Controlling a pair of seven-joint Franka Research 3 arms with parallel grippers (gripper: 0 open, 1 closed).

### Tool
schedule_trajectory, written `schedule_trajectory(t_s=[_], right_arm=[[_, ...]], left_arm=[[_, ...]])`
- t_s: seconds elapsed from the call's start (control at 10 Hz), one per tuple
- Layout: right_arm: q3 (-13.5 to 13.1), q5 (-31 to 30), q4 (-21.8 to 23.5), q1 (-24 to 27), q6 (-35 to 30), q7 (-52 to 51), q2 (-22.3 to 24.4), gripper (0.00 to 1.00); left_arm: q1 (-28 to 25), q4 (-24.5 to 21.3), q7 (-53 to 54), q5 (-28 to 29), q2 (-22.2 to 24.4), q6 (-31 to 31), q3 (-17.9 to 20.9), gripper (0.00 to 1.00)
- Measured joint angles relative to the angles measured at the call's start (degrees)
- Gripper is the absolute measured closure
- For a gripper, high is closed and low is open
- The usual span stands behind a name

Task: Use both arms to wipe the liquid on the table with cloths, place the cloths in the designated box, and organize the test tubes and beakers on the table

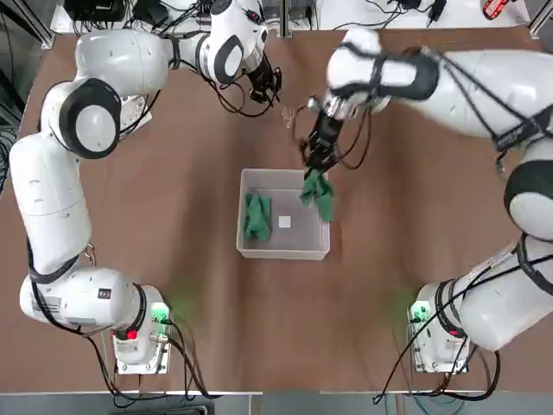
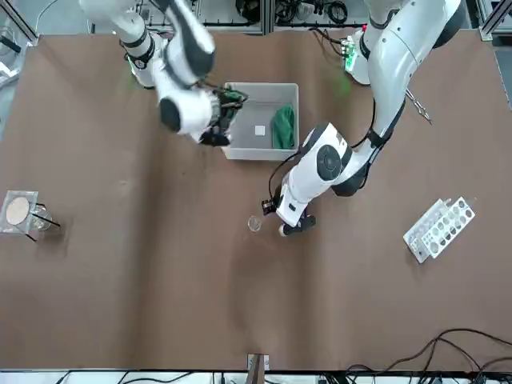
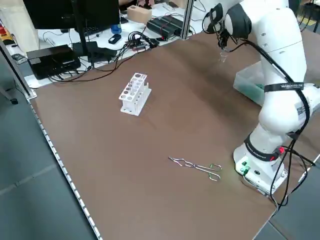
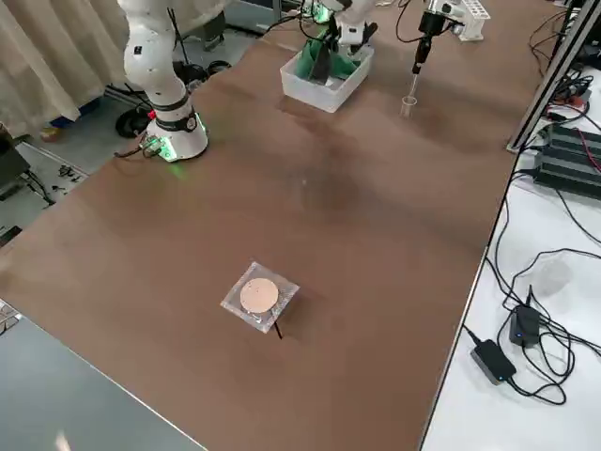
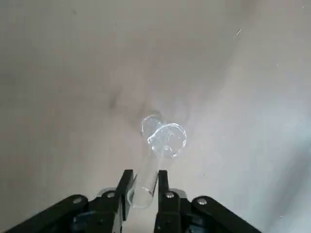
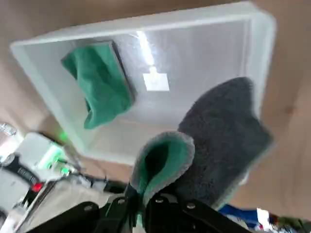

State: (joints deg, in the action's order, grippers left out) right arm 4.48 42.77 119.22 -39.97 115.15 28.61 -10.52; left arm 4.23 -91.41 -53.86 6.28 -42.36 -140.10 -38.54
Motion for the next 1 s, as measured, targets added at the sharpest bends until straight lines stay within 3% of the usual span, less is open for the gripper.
schedule_trajectory(t_s=[0.2,0.5,0.7,1.0], right_arm=[[0.0,0.0,1.2,-5.1,5.8,4.4,-0.1,0.75],[-1.5,-0.1,1.0,-4.3,6.8,4.5,0.0,0.3],[-2.0,-2.8,-2.3,0.5,7.6,2.7,0.0,0.01],[-2.3,-4.6,-8.2,10.7,9.2,-17.1,-3.4,0.01]], left_arm=[[0.1,0.2,0.0,0.0,0.0,-0.1,0.0,0.78],[0.1,0.3,0.0,0.0,0.0,-0.1,0.0,0.78],[0.1,1.0,0.0,0.0,0.6,-0.1,-0.1,0.78],[0.1,1.2,-1.3,0.0,4.3,1.7,-0.2,0.79]])
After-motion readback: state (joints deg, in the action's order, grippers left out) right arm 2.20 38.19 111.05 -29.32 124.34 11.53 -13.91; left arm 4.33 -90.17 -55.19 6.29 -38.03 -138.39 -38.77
